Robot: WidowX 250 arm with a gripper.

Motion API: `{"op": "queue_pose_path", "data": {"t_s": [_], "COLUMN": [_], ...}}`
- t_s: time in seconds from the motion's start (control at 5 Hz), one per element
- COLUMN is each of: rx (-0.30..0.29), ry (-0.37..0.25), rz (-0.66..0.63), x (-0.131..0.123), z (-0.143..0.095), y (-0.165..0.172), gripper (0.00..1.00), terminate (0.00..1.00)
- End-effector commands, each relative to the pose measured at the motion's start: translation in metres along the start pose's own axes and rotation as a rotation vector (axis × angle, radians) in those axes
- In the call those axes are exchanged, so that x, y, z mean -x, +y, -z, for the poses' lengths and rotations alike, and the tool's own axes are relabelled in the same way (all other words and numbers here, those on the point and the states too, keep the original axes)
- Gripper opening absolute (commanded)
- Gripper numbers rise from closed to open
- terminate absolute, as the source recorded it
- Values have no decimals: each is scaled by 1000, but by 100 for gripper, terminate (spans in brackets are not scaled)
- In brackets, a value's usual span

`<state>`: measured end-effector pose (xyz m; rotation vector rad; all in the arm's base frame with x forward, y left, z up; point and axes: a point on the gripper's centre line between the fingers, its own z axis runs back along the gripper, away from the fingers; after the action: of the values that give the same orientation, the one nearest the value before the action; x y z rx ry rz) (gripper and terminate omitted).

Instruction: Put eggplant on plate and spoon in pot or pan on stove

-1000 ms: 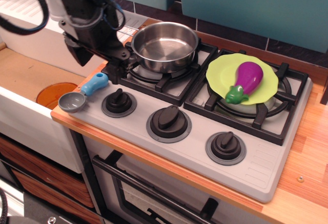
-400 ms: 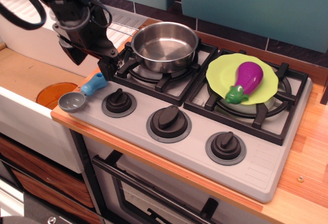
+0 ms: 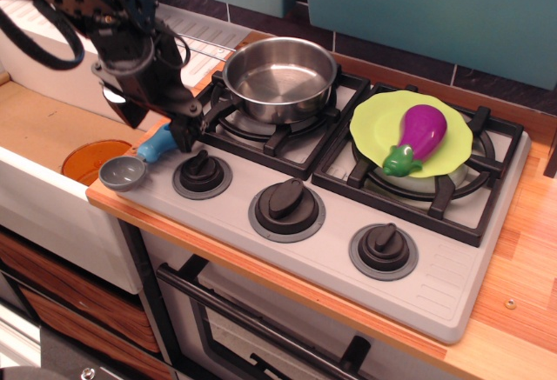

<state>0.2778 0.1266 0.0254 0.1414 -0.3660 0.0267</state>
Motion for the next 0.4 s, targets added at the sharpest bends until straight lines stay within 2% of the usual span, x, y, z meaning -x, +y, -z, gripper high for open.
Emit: {"op": "queue_pose_path", "data": {"t_s": [0.0,0.2], "rx": [-25,-27], "ry": [-29,-22], "rz": [-24,-40], "x": [-2,-4], "z": [-5,-4], "y": [-8,-13], "gripper": [100,0], "terminate": [0,0]}}
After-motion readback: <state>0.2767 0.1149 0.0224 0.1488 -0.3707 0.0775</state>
